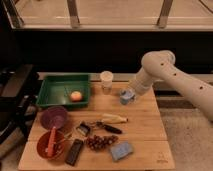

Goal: Wipe purple bowl with sponge

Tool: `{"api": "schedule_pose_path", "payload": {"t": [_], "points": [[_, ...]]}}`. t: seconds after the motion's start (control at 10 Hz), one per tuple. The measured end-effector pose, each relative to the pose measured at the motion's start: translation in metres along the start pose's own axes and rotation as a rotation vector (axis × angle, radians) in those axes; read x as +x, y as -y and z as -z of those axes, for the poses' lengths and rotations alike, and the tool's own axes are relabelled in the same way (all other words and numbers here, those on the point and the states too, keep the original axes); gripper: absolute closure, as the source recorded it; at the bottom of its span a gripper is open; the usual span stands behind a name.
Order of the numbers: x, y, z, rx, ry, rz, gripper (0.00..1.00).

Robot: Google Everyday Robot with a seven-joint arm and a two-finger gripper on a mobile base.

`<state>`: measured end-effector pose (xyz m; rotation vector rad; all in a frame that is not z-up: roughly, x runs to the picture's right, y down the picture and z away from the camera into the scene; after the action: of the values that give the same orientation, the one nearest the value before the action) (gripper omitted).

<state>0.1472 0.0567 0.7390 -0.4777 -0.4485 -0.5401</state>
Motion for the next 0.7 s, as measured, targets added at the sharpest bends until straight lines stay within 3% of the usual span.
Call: {"api": "schedule_pose_path", "payload": {"t": [0.3,0.7], "points": [[-0.033,-0.041,-0.026,-0.044,0.056,-0.052,0.39],[-0.078,-0.068,-0.052,-0.099,0.146,-0.107,0.39]]}}
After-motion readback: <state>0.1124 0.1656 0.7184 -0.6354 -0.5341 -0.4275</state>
